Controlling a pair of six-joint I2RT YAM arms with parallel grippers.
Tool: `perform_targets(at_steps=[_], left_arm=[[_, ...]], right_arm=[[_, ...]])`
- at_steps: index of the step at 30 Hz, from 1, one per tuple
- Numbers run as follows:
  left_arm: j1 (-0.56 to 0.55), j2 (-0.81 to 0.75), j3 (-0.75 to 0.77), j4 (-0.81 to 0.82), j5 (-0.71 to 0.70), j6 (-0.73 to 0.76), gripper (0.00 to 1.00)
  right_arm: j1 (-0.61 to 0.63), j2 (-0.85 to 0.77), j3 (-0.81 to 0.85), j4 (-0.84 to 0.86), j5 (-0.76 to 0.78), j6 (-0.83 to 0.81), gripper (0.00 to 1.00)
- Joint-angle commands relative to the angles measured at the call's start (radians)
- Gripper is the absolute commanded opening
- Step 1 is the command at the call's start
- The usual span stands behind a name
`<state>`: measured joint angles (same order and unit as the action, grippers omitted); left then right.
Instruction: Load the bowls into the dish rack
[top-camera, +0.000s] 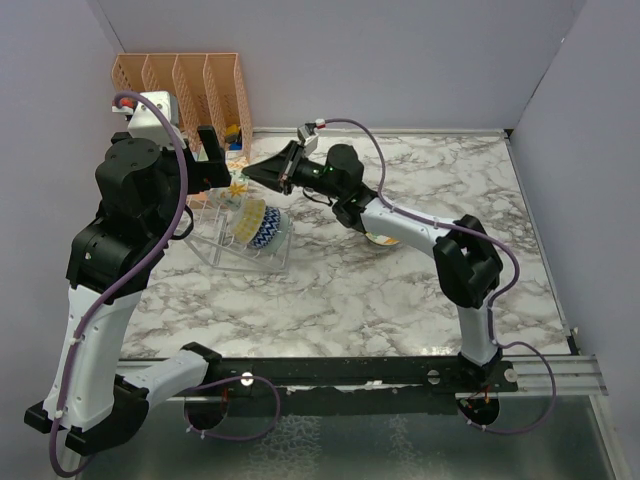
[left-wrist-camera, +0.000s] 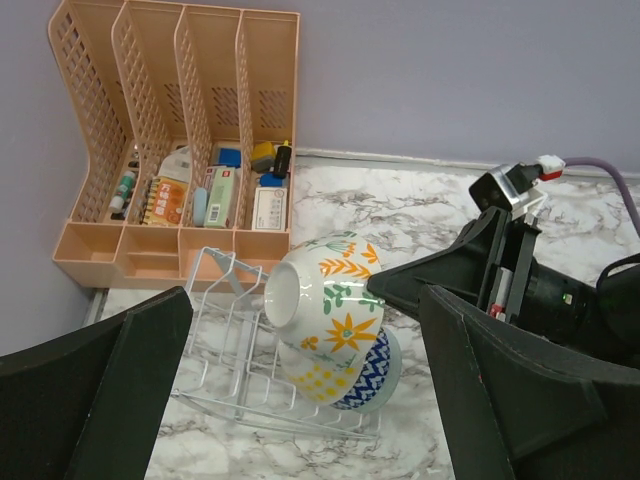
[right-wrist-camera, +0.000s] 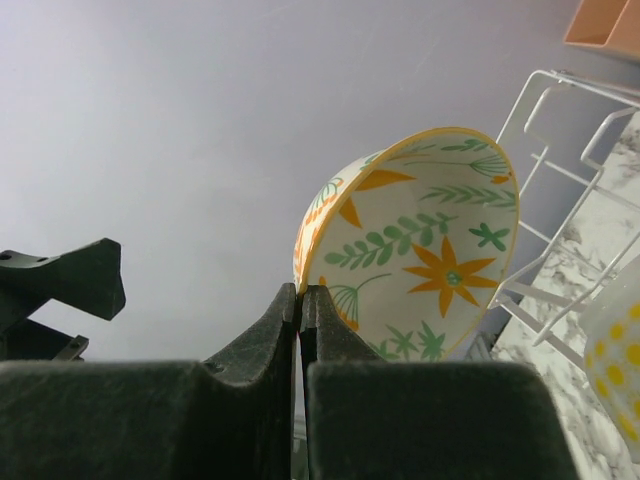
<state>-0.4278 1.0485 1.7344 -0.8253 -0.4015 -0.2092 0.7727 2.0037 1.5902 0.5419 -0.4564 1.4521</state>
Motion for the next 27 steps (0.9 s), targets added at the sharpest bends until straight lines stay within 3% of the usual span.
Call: perform_targets(at_steps=[1, 10, 27], left_arm=[[-0.006, -0.009, 0.025, 0.0, -0.022, 0.017, 0.99], [-0.006, -0.007, 0.011, 0.006, -0.019, 0.014, 0.99], [-0.007, 0.002, -0.004, 0.007, -0.017, 0.013, 0.99]], right_arm=[[0.016, 0.039, -0.039, 0.245, 0.035, 0.137, 0.01], [0.025, 0.052, -0.151, 0.331, 0.072, 0.204, 0.01], [0.03, 0.155, -0.207, 0.431, 0.042, 0.282, 0.01]])
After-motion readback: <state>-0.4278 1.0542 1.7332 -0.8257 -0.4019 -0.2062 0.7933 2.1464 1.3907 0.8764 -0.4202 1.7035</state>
